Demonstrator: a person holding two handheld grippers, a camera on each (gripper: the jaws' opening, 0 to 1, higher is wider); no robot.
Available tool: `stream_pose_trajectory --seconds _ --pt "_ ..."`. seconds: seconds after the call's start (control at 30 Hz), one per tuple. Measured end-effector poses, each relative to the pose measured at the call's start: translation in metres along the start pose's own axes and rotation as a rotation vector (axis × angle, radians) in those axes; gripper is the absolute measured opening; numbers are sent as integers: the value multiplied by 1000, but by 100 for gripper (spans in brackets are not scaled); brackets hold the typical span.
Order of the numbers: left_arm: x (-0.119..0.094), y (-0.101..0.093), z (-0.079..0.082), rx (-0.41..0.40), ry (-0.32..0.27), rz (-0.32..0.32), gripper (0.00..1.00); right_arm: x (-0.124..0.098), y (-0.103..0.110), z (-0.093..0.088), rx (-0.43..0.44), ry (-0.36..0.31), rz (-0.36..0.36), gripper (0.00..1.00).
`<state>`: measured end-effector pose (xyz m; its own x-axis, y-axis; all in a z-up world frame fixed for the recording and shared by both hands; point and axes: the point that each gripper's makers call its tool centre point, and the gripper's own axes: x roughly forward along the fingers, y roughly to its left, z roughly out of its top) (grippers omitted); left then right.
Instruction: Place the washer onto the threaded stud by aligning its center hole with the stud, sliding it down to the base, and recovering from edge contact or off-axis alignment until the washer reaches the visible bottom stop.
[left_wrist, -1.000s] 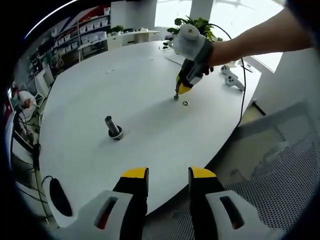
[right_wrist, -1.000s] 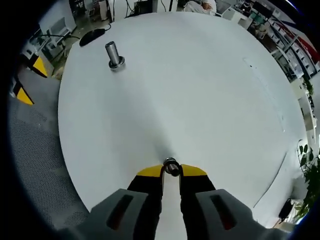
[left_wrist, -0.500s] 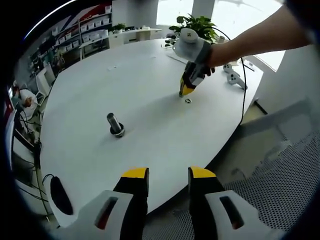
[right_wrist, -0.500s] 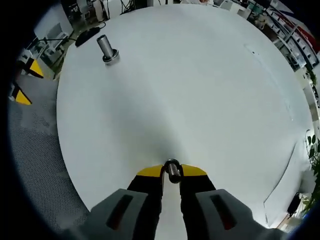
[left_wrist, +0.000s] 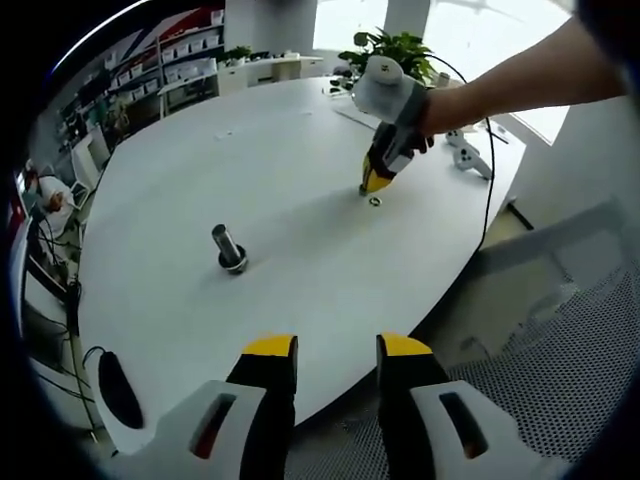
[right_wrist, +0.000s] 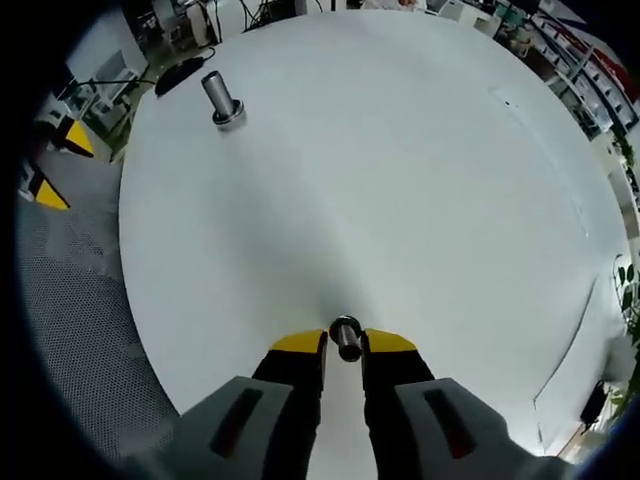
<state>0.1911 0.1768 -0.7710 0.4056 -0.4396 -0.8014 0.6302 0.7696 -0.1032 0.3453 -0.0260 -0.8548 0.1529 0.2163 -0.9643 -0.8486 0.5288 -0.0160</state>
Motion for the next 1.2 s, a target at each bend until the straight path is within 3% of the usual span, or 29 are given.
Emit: stream_pose_trajectory --seconds 0.47,0.87,0.97,1.2 --pt "0 0 -1 5 2 0 31 5 18 -13 59 -3 25 25" --pt "0 0 0 3 1 0 31 10 23 -14 36 12 5 21" --pt "0 0 -1 4 1 0 31 9 24 -19 0 26 0 15" --pt "0 1 0 2 -1 1 31 8 24 -25 9 14 11 15"
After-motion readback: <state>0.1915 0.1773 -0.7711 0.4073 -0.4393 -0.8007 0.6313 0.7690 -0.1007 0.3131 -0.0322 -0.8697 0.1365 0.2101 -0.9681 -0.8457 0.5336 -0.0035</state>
